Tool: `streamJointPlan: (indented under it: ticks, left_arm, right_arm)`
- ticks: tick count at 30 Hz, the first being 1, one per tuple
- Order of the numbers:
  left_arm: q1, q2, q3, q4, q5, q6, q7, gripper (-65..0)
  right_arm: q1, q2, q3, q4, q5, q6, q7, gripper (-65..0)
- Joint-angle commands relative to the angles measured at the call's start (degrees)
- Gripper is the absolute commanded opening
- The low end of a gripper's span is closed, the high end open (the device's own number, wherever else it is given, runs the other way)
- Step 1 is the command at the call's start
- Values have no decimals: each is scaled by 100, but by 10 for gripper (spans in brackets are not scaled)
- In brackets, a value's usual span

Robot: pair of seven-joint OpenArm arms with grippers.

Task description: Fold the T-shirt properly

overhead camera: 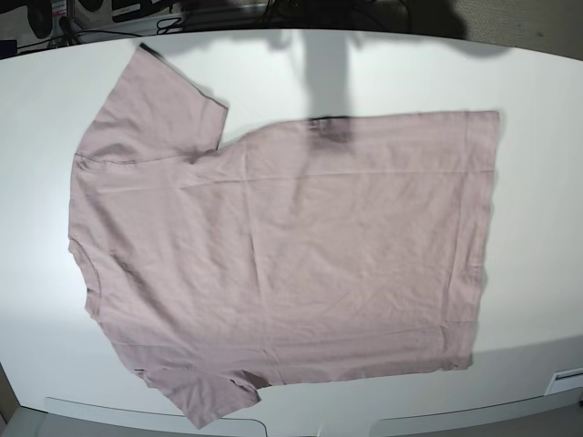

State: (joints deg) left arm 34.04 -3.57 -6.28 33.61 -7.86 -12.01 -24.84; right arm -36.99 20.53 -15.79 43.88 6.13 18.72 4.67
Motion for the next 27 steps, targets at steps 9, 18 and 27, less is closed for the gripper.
streamJointPlan:
  ticks: [9,18,27]
  left_arm:
    - [761,9,2,988,-17,0,-68,-397]
    - [1912,-229,2,2699,-20,-2,-48,-397]
    - [2933,-409,2,4269,-323,0,-46,-397]
  right_arm:
    - [-1036,330,-4,1163,4,44,-11,-383]
    - [-2116,713,2,2761,2,249,-20,-383]
    - [-2610,979,20,3969,0,223,-188,-383]
